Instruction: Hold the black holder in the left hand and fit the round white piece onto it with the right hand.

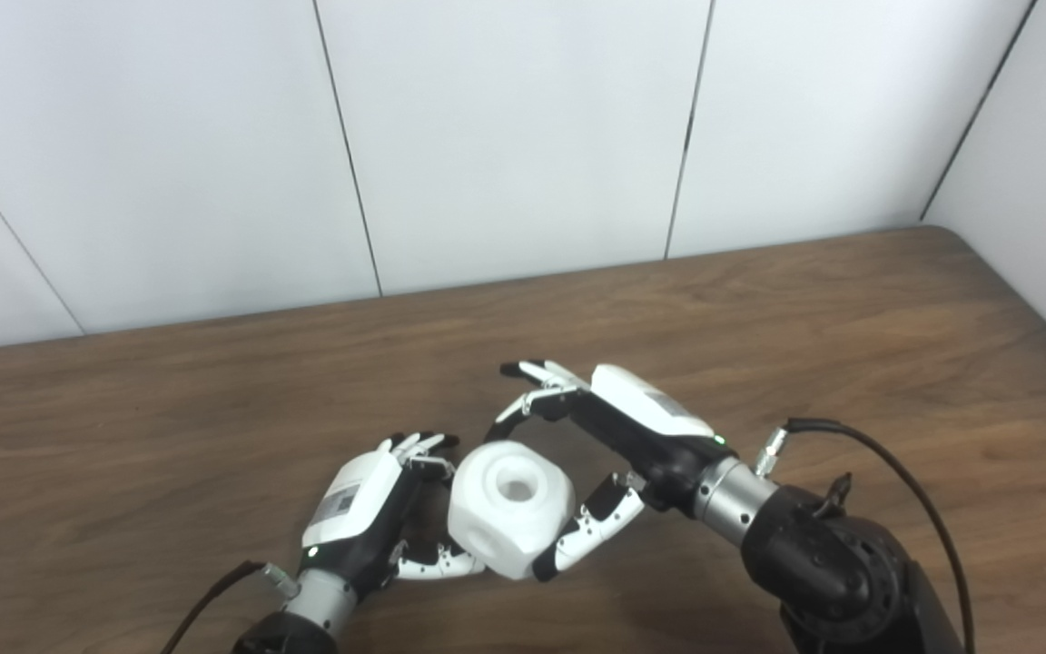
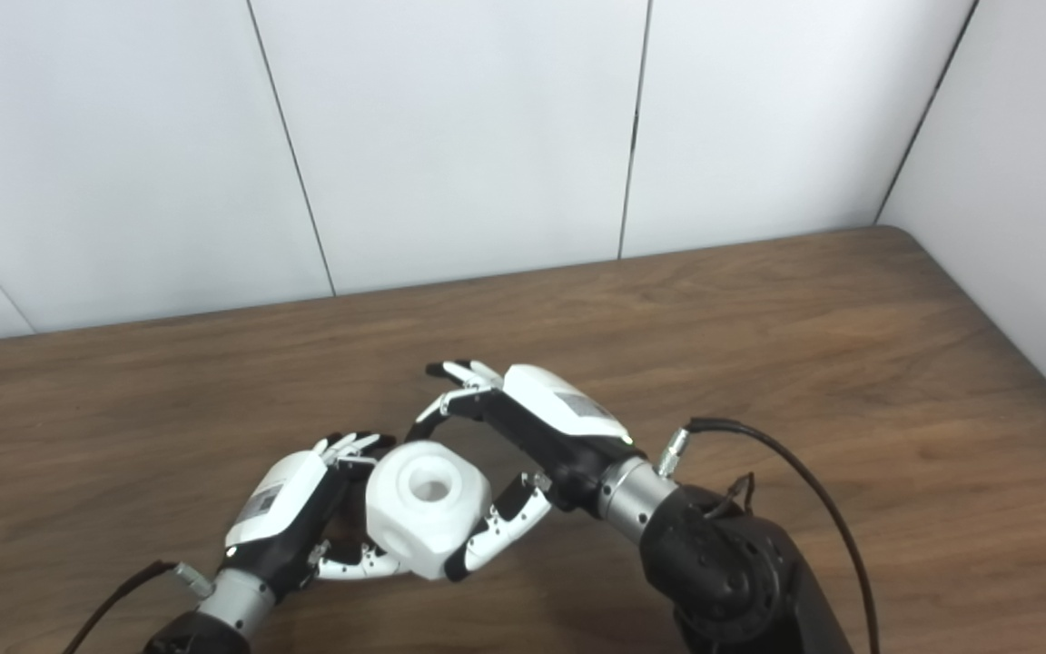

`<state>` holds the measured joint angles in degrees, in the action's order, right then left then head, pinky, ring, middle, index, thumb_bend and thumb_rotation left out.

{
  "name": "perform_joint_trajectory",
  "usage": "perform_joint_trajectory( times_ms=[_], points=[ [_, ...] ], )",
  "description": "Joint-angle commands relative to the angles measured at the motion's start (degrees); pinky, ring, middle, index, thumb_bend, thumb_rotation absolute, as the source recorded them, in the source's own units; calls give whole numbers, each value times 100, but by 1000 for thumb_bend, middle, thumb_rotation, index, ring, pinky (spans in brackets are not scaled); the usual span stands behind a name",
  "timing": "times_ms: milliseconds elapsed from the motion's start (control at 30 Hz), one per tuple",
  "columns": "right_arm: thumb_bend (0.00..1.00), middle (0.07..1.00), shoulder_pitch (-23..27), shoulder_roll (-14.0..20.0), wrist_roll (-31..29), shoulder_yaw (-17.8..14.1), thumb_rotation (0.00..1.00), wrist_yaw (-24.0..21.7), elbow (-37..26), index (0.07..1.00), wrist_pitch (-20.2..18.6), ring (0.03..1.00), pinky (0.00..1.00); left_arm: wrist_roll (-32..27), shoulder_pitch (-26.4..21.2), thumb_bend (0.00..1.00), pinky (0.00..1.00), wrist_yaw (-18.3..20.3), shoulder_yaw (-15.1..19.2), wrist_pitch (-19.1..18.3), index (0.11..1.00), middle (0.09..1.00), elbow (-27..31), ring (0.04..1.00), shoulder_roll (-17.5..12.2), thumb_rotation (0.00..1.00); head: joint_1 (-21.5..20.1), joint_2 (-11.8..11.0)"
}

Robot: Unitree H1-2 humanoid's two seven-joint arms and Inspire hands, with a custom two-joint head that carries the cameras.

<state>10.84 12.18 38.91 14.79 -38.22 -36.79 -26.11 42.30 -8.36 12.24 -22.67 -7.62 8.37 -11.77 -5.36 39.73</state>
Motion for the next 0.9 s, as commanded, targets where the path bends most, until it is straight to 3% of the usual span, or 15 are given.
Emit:
perform_joint_trajectory(
  times_ms=[0,433,633,867],
  points=[
    [510,966,131,28,-82,10,135,201,-99,478,235,1000,879,87,-72,517,1000,94,-72,-25,481,901,119,952,25,45,-8,8],
    [508,982,63,9,143,46,137,768,117,480,481,1000,915,103,-25,517,1000,73,-109,-27,481,897,152,944,42,45,-18,-70],
    [507,976,146,14,-6,-83,139,983,131,479,490,1000,808,114,-48,517,1000,92,-130,-66,481,901,99,949,62,45,33,-138],
    [508,970,158,61,-92,-176,138,1107,157,479,509,1000,798,152,-41,517,1000,51,-148,-89,481,897,92,944,107,44,92,-109]
  ],
)
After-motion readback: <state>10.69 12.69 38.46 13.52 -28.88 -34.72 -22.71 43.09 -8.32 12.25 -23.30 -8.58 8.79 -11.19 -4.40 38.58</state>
